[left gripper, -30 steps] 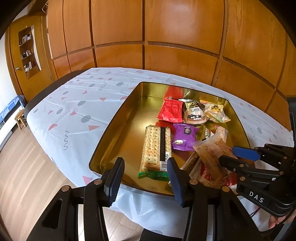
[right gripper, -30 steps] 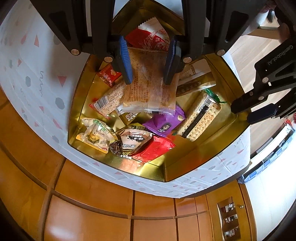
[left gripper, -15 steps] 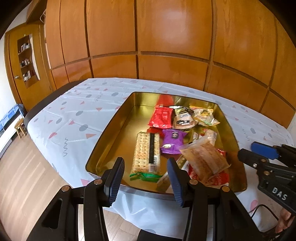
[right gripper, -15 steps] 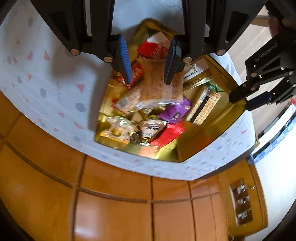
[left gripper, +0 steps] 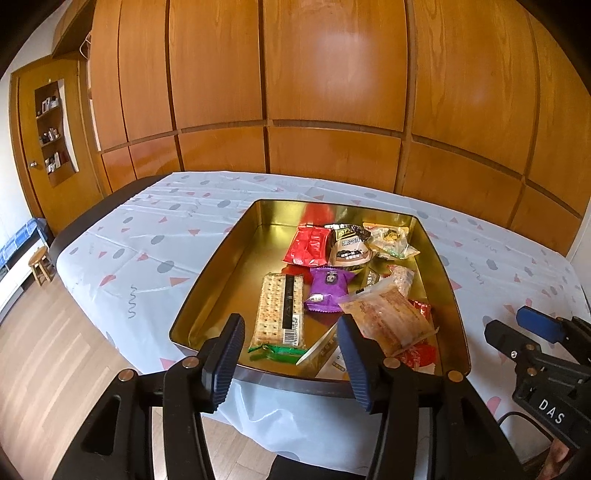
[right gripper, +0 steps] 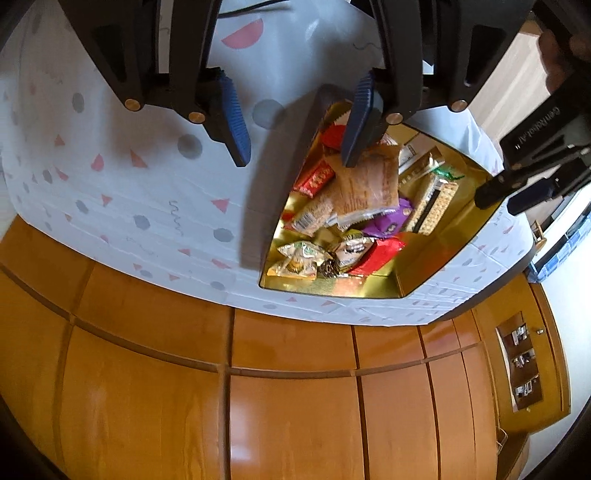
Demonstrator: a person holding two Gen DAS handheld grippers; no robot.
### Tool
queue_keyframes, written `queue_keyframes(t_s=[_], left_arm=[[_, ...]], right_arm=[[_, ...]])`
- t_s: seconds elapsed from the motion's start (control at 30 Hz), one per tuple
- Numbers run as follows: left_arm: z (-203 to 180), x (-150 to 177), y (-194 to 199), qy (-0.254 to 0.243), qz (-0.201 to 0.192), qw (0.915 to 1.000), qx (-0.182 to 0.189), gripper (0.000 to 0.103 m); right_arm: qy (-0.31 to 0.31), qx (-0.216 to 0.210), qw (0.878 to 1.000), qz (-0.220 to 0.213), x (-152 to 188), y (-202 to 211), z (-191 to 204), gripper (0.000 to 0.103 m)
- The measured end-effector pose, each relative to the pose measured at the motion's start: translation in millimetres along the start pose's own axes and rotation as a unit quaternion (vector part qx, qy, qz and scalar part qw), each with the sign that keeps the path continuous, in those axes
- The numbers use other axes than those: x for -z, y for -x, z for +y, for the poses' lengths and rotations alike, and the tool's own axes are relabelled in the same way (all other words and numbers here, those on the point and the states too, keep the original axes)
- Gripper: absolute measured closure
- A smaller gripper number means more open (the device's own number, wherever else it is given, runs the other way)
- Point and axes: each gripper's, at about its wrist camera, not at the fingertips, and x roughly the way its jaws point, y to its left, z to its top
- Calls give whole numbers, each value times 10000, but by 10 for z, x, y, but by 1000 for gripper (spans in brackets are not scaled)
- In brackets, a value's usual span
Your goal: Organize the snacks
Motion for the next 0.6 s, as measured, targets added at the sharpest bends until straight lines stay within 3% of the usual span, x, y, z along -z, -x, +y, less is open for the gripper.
queue_keyframes(t_s=[0.6], left_arm=[[31,-6,45,68,-104,9999,-75,34]], right_arm=[[-10,92,9999,-132,20,84,63,40]])
